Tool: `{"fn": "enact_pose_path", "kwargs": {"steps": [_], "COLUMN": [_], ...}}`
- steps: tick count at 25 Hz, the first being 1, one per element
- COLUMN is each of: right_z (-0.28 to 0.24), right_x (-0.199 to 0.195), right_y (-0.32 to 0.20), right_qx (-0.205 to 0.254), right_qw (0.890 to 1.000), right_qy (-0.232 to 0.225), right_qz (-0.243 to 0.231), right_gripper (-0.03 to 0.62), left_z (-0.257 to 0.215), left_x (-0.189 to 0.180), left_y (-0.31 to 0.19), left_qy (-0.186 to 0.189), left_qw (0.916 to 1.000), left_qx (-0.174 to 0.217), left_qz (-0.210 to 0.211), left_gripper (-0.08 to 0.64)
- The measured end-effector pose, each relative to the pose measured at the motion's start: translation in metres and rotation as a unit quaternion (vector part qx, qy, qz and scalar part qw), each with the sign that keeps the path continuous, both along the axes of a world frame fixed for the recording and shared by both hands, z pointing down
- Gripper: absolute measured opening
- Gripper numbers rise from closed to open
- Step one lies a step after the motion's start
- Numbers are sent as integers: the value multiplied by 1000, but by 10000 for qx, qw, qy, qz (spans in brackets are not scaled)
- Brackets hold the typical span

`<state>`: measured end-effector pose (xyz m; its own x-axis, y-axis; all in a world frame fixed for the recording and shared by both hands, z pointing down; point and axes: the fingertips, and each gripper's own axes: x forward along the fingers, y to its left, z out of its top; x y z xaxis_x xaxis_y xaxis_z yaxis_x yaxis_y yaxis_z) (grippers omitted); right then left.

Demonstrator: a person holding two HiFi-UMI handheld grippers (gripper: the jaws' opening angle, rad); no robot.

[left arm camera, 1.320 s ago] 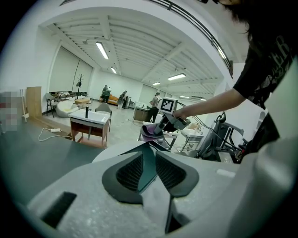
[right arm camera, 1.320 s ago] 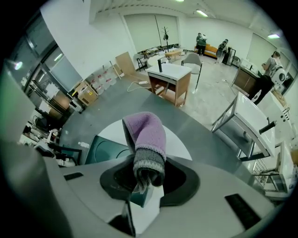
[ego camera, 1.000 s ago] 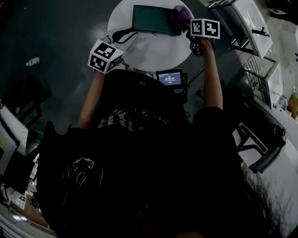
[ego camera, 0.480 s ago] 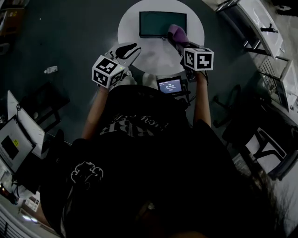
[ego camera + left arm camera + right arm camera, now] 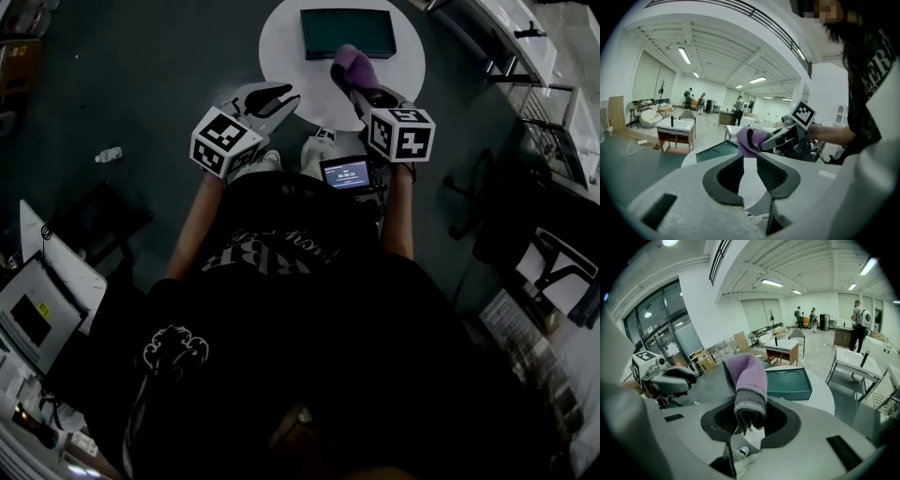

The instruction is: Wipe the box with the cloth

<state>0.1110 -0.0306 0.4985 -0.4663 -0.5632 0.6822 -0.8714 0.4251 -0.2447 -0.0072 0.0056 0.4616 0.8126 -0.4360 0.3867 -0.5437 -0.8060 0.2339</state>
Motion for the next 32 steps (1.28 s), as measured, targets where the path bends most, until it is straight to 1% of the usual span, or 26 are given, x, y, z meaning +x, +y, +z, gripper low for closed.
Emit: {"fn": "enact_pose_path", "kwargs": {"steps": [6, 8, 10, 17, 24, 28, 32], "right_z": [-5, -9, -14, -28, -29, -25, -27], "right_x": [-57, -68, -72, -69, -50, -39, -20], "right_y": [61, 76, 89, 123, 152, 180, 199], "right_qx": [18, 27, 41, 78, 65, 0, 53], "right_qw": [9995, 9990, 9985, 9982, 9988, 9995, 9996], "right_qy": [70, 80, 89, 133, 151, 183, 169], "right_qz": [298, 436, 544, 574, 468, 277, 212], "right_gripper": [101, 101, 101, 101, 101, 101, 100], "left_z": [-10, -12, -13, -21, -34, -36, -33], "left_x": [-49, -59, -61, -51, -31, -16, 3], "left_y": [42, 52, 59, 82, 99, 119, 141], "left_qy": [180, 275, 391, 493, 490, 462, 416], "left_qw": [9994, 9990, 9986, 9977, 9974, 9979, 9984], "left_qx": [215, 245, 252, 333, 483, 436, 380], "left_qz": [209, 238, 246, 312, 206, 94, 16], "left_gripper": [97, 97, 97, 97, 97, 97, 97]}}
